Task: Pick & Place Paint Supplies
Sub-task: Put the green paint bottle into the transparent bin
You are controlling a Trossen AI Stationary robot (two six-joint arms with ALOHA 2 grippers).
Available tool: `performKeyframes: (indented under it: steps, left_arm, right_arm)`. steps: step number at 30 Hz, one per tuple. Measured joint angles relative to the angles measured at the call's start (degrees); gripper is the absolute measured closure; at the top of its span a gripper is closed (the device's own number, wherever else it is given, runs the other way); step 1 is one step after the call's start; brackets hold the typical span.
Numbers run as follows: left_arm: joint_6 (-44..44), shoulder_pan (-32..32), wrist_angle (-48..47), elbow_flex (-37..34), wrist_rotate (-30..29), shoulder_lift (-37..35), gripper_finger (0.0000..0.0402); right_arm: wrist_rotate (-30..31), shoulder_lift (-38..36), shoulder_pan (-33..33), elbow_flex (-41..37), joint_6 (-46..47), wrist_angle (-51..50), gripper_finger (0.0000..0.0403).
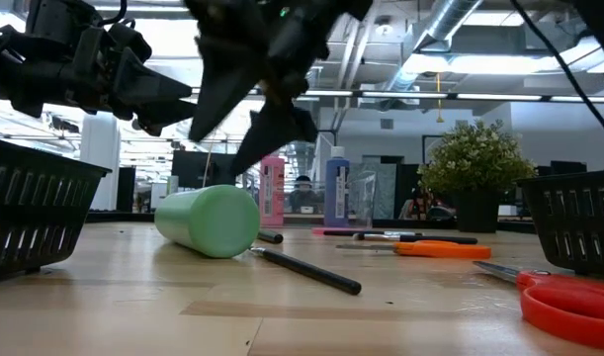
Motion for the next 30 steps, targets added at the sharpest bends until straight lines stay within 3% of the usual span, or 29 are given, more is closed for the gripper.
performKeyframes:
  steps: [12,30]
  left_arm:
    - [1.61,-0.01,0.37,0.00,0.02,-0.07,0.0161]
    - [1.61,0.00,0.17,0.00,-0.27,-0.07,0.0161]
  right_arm:
    - [0.12,4.65,0.11,1.49,3.30,-0.87,0.0120]
    - [6.26,4.67,2.60,1.49,-6.63,-7.72,0.0121]
